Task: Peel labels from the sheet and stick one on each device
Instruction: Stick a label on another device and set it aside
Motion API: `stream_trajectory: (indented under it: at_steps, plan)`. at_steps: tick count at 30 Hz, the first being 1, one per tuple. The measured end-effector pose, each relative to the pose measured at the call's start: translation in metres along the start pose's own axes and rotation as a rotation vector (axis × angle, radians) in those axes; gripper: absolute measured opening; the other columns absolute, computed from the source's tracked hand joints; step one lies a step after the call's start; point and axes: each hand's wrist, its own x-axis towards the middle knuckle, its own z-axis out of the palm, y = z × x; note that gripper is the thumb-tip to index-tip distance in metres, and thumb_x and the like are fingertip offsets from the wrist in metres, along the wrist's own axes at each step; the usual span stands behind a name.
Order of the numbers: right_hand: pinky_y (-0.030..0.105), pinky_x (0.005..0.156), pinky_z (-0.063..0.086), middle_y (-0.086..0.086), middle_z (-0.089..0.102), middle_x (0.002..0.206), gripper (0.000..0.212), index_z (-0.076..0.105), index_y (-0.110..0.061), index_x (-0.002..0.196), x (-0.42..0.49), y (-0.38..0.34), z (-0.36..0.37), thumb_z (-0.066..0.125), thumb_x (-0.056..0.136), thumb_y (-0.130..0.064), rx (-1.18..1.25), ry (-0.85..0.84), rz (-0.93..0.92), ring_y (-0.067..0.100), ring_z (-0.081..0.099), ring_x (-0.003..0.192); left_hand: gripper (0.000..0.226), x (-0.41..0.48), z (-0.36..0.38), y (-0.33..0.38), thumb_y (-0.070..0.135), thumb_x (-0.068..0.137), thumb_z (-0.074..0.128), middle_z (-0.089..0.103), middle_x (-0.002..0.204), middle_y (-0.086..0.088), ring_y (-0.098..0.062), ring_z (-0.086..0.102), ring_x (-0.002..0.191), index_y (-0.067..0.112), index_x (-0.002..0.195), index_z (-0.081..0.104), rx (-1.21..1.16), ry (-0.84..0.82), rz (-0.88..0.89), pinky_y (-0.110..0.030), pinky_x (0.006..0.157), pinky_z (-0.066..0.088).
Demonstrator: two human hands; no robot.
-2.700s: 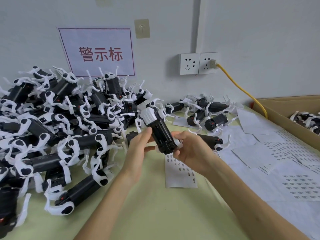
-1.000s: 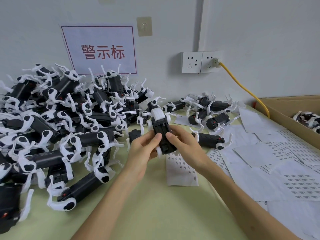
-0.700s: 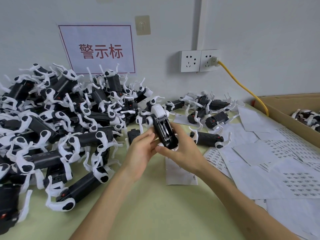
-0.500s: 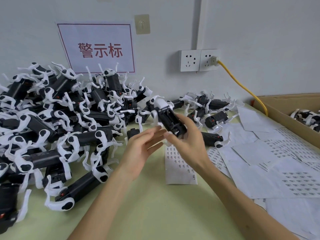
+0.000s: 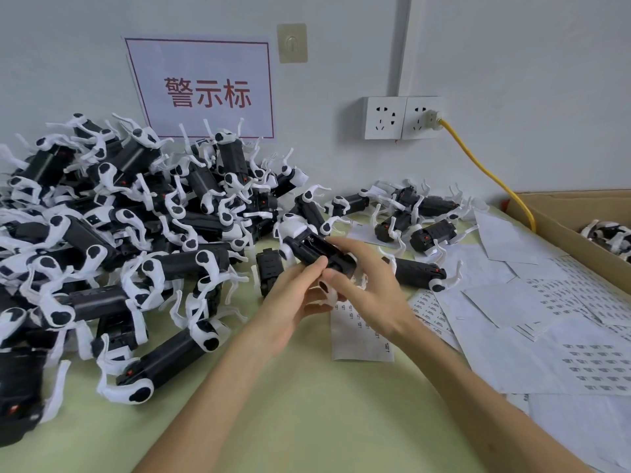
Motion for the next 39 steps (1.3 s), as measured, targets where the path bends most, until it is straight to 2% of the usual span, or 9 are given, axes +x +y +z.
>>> stream_trajectory:
  at_steps: [3, 7, 11, 16, 19, 22, 26, 33, 39]
  plan:
    - [0.021, 0.096, 0.047, -0.014, 0.066, 0.122, 0.034, 0.063, -0.036, 0.127, 0.003, -0.001, -0.006, 0.054, 0.095, -0.037, 0.131, 0.046, 0.028, 0.004, 0.059, 0.119, 0.033, 0.001, -0.002, 0.000, 0.045, 0.090, 0.065, 0.069, 0.074, 0.002, -0.023, 0.065, 0.081, 0.018, 0.106, 0.075, -0.025, 0.097, 0.050, -0.034, 0.076, 0.050]
    - [0.027, 0.089, 0.051, -0.014, 0.071, 0.103, 0.030, 0.069, -0.030, 0.104, 0.009, 0.005, -0.011, 0.051, 0.098, -0.006, 0.037, 0.113, 0.094, 0.007, 0.066, 0.101, 0.032, 0.002, -0.009, 0.001, 0.047, 0.092, 0.069, 0.061, 0.066, 0.003, -0.018, 0.063, 0.068, 0.018, 0.080, 0.067, -0.015, 0.097, 0.073, -0.031, 0.070, 0.055]
    - [0.025, 0.089, 0.048, -0.007, 0.064, 0.118, 0.041, 0.054, -0.025, 0.131, 0.010, 0.015, -0.008, 0.050, 0.098, -0.002, -0.203, -0.195, 0.225, 0.014, 0.059, 0.112, 0.029, 0.002, -0.011, 0.000, 0.039, 0.084, 0.076, 0.059, 0.070, 0.000, -0.015, 0.055, 0.062, 0.016, 0.098, 0.066, -0.091, 0.083, 0.011, -0.033, 0.070, 0.056]
    - [0.025, 0.080, 0.030, -0.003, 0.048, 0.122, 0.041, 0.048, -0.022, 0.129, 0.009, 0.027, -0.008, 0.067, 0.093, -0.022, -0.509, -0.434, 0.195, 0.024, 0.048, 0.121, 0.029, 0.002, -0.012, 0.001, 0.037, 0.074, 0.080, 0.063, 0.077, -0.006, -0.016, 0.056, 0.063, 0.024, 0.099, 0.073, -0.111, 0.091, -0.011, -0.030, 0.069, 0.059]
    - [0.038, 0.115, 0.026, -0.001, 0.040, 0.149, 0.084, 0.036, -0.022, 0.149, 0.009, 0.035, -0.010, 0.076, 0.083, -0.056, -0.601, -0.475, 0.259, 0.021, 0.031, 0.143, 0.022, 0.001, -0.012, 0.004, 0.035, 0.073, 0.083, 0.071, 0.095, -0.004, -0.015, 0.064, 0.072, 0.033, 0.094, 0.078, -0.139, 0.082, -0.013, -0.031, 0.071, 0.060]
    - [0.045, 0.123, 0.018, 0.000, 0.043, 0.147, 0.096, 0.037, -0.020, 0.150, 0.009, 0.039, -0.010, 0.069, 0.077, -0.074, -0.709, -0.469, 0.254, 0.021, 0.032, 0.143, 0.036, -0.002, -0.011, 0.007, 0.029, 0.076, 0.087, 0.073, 0.117, -0.009, -0.018, 0.064, 0.083, 0.025, 0.108, 0.074, -0.166, 0.036, -0.057, -0.033, 0.077, 0.054]
    - [0.040, 0.113, 0.033, -0.005, 0.055, 0.141, 0.084, 0.047, -0.027, 0.145, 0.010, 0.038, -0.013, 0.075, 0.077, -0.067, -0.677, -0.415, 0.161, 0.019, 0.047, 0.132, 0.019, -0.008, -0.008, 0.013, 0.022, 0.084, 0.074, 0.073, 0.125, -0.011, -0.021, 0.070, 0.107, 0.021, 0.101, 0.083, -0.267, -0.107, -0.142, -0.031, 0.082, 0.058]
    - [0.031, 0.087, 0.051, -0.005, 0.064, 0.118, 0.071, 0.056, -0.029, 0.136, 0.013, 0.034, -0.017, 0.088, 0.073, -0.038, -0.512, -0.347, 0.242, 0.018, 0.059, 0.108, 0.011, -0.006, -0.006, 0.013, 0.030, 0.072, 0.079, 0.077, 0.094, -0.005, -0.012, 0.074, 0.091, 0.019, 0.072, 0.081, -0.262, -0.004, -0.172, -0.024, 0.069, 0.056]
    - [0.010, 0.059, 0.041, -0.015, 0.064, 0.093, 0.040, 0.064, -0.029, 0.121, 0.017, 0.030, -0.022, 0.077, 0.083, -0.027, -0.329, 0.033, 0.273, 0.005, 0.062, 0.085, 0.021, -0.003, -0.008, 0.008, 0.029, 0.067, 0.081, 0.074, 0.097, -0.002, -0.012, 0.066, 0.093, 0.021, 0.087, 0.076, -0.056, 0.067, -0.124, -0.029, 0.079, 0.038]
